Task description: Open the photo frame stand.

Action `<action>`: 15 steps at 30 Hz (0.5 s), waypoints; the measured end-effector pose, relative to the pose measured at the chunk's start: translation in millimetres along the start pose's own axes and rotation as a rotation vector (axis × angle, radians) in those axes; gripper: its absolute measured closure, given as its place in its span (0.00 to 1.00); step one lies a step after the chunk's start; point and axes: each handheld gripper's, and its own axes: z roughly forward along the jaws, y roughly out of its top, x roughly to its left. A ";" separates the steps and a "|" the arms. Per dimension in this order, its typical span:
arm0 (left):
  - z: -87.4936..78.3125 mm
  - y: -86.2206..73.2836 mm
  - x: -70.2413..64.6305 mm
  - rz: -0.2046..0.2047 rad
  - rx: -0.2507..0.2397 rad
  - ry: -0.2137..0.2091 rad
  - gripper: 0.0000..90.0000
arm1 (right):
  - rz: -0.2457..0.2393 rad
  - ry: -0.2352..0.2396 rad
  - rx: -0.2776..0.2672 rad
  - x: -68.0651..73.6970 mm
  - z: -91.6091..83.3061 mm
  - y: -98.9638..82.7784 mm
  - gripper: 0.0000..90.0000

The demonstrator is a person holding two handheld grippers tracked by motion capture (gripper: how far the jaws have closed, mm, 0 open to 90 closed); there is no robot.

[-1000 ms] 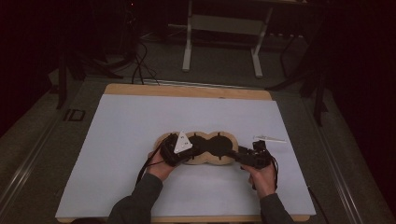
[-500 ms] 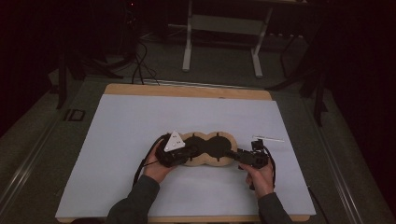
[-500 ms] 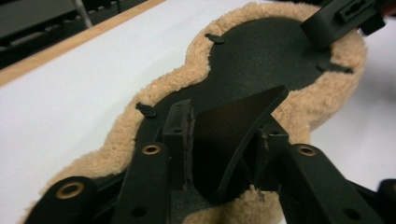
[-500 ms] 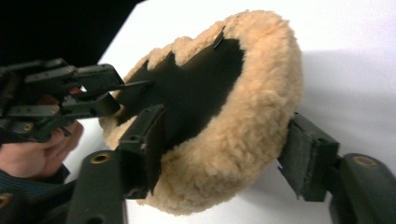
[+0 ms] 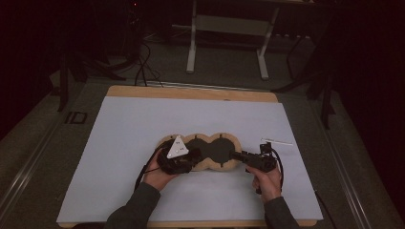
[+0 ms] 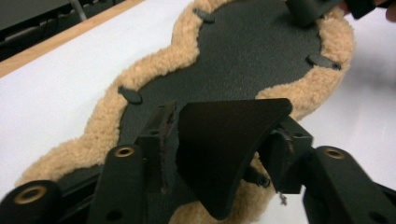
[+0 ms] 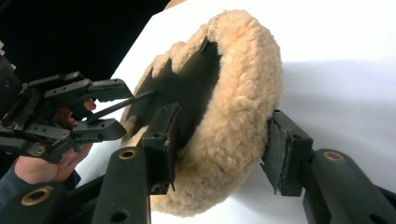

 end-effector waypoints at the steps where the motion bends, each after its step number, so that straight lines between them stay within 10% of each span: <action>1: 0.0 0.0 0.0 0.000 0.000 0.000 0.53 | -0.009 0.001 0.001 0.1 -0.4 0.1 0.57; 15: -21.6 -14.1 -0.8 -0.048 -0.002 -0.043 0.47 | -0.021 0.020 -0.010 1.7 -3.1 0.4 0.63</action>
